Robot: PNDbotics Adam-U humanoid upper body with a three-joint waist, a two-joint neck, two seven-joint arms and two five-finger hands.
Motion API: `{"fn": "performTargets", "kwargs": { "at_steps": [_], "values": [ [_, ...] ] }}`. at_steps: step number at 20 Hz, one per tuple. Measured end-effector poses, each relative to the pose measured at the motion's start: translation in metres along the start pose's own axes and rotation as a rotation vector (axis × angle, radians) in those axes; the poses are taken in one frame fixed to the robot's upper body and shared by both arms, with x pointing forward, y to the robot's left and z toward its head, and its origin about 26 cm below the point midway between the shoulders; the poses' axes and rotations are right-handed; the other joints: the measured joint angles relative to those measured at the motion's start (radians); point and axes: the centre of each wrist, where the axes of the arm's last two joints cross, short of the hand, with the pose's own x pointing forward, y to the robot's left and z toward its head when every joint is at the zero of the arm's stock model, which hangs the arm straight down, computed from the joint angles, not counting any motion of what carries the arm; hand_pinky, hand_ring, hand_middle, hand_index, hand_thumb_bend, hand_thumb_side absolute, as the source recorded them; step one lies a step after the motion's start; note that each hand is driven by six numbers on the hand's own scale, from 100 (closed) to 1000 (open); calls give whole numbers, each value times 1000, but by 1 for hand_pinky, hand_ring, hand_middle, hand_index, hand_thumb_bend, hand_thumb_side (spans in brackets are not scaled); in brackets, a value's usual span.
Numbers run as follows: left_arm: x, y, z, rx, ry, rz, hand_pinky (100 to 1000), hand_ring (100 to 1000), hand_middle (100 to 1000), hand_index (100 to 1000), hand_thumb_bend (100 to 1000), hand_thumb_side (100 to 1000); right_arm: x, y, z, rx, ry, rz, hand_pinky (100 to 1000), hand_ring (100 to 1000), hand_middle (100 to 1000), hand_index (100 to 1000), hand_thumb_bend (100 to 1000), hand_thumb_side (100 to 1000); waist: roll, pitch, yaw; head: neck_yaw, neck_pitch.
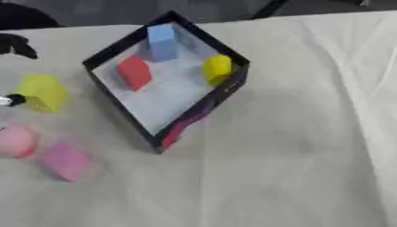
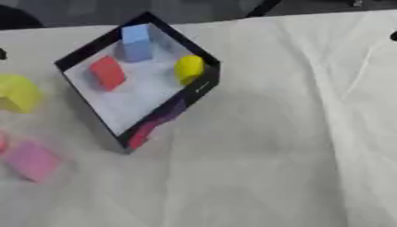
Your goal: Pick up objects on the table and place them in the box.
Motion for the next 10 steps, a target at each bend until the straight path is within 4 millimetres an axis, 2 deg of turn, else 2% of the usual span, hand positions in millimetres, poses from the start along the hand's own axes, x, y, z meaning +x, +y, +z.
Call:
{"fn": "performTargets", "kwargs": {
  "at_steps": [10],
  "values": [
    [-2,-5,-1,-67,51,-7,954,1000,836,890,465,259,-1,0,-1,-8,7,-2,911,609,610,838,100,518,0,9,-2,16,-5]
  ]
}}
